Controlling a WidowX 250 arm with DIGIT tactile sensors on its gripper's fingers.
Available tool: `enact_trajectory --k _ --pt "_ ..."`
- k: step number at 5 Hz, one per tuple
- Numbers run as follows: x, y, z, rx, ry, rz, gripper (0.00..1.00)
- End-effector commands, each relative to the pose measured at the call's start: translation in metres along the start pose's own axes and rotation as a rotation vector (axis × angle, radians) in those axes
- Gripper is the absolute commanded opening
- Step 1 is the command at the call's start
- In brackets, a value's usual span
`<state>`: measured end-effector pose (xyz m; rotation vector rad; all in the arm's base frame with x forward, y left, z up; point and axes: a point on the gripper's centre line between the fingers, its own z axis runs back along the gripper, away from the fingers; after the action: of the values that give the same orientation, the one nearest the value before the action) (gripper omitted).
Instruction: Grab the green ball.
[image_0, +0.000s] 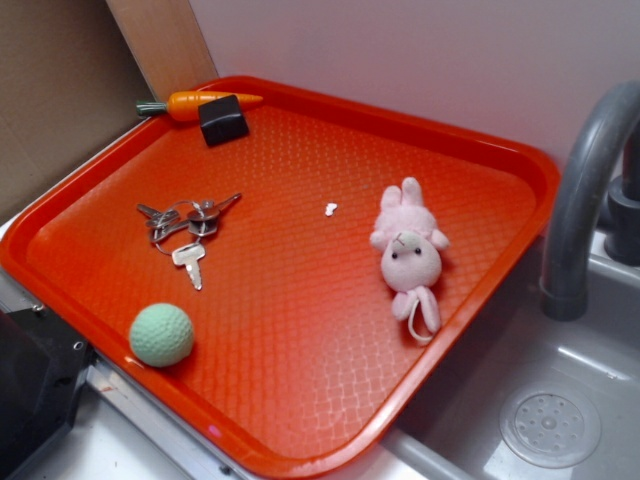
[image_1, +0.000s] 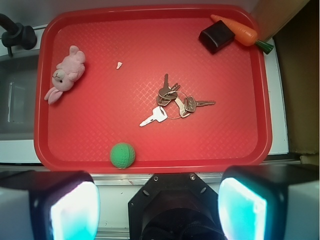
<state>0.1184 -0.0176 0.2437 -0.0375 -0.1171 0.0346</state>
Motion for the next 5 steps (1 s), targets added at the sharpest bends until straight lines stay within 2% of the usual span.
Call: enact_trajectory --k 1,2,3,4,5 --pt "0.000 0.000 0.000 0.000 0.000 0.000 1.00" --pt "0.003 -0.021 -0.052 -0.010 0.035 0.024 1.00" --pt "-0.003 -0.045 -0.102 -0.023 0.030 0.016 1.00" --pt "-0.017 -0.061 -0.152 -0.015 0.061 -0.050 1.00" --pt "-0.032 -0.064 -0.201 0.001 0.092 -0.096 1.00"
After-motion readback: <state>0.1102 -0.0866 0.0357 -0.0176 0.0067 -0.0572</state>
